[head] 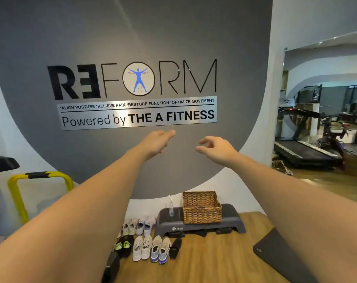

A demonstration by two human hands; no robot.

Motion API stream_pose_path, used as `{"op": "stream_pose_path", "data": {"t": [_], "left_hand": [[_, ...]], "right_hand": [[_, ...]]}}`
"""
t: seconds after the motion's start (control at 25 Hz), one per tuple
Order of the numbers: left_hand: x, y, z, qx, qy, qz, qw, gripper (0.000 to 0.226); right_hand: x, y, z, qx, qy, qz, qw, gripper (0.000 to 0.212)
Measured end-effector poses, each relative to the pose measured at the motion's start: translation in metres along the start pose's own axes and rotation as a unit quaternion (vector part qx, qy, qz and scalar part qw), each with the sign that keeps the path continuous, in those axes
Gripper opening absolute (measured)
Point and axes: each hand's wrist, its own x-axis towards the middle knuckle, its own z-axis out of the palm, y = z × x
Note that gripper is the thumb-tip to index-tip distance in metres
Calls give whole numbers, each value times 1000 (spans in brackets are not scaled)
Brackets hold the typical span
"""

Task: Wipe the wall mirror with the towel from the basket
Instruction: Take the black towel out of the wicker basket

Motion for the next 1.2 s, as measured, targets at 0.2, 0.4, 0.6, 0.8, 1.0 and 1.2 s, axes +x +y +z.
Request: {"op": "stream_pose_path", "data": {"t": [0.2,0.4,0.6,0.8,1.0,1.2], "left_hand": [[83,-2,38,41,-1,-4,999,49],[187,-33,93,54,-18,-13,998,49],[308,-90,132,60,-46,-29,997,53],[450,-141,153,53,-66,-47,995,47],[590,-182,207,27,-83,-66,994,44],[708,-237,266,7,-89,-106,990,52]], "right_hand": [[66,59,-16,-53,-35,6,998,48],[154,137,9,-60,-40,23,997,51],[247,207,56,-48,-46,35,997,50],[366,261,91,-22,-35,77,996,50],[478,341,128,-30,-46,104,993,50],[576,437,171,-39,-75,121,989,50]]}}
